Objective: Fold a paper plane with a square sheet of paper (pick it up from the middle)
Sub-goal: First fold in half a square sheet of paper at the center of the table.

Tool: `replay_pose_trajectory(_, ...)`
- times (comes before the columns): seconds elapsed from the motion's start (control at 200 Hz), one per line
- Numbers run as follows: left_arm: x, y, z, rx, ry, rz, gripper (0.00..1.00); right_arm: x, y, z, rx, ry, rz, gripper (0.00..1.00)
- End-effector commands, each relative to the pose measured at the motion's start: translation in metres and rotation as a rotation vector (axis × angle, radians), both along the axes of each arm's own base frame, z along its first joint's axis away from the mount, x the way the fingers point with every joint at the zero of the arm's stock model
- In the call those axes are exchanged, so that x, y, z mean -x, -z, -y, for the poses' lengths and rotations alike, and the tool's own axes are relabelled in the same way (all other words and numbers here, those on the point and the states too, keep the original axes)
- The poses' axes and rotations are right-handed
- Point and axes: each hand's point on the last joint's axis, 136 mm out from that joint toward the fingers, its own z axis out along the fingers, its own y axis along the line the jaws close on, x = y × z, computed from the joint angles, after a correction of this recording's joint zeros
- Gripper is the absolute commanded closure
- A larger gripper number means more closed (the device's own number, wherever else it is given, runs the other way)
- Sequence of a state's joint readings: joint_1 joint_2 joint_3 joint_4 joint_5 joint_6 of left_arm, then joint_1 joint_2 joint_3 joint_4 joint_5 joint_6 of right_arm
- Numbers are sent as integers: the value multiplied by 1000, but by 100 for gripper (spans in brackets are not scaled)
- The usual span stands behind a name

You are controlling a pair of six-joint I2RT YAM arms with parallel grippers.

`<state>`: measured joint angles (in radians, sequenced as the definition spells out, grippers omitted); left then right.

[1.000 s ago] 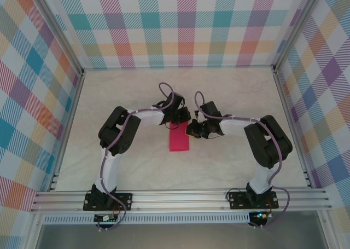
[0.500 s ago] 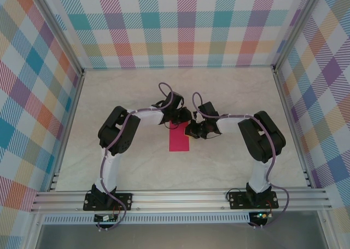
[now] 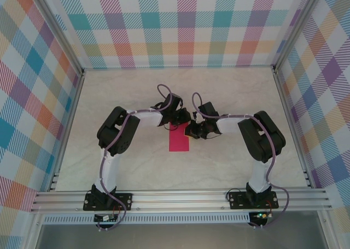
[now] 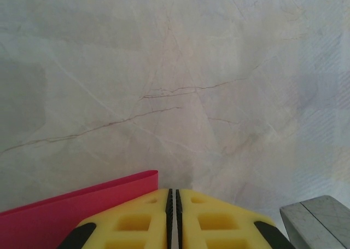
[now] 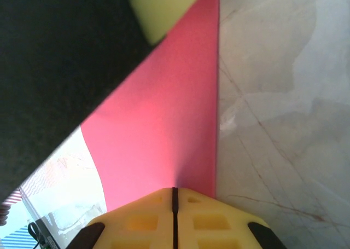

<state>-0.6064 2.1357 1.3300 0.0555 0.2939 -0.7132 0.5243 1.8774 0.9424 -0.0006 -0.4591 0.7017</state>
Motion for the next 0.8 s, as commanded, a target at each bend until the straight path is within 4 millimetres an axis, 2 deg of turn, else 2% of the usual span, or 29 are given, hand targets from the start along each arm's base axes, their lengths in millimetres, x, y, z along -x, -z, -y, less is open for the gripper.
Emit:
replay_pose_trajectory(0.0,17,43,-36,-174,-65,-106,87,31,6,4,-2,-71,-68,93)
replay_pose_trajectory(0.14,20,54,-44,-222,-83,-126,88,50,2,9,-3,-117,-83,93)
replay_pose_trajectory(0.28,21,57,-45,-226,-85,-133,88,68,1,11,-9,-148,-104,92)
replay_pose_trajectory(0.52,19,53,-43,-218,-83,-125,88,95,9,21,48,-167,-141,92)
replay_pose_trajectory(0.695,19,48,-42,-209,-76,-119,88,104,9,27,64,-164,-139,92)
replay_pose_trajectory(0.795,16,38,-37,-189,-65,-105,88,98,-4,23,47,-156,-100,91)
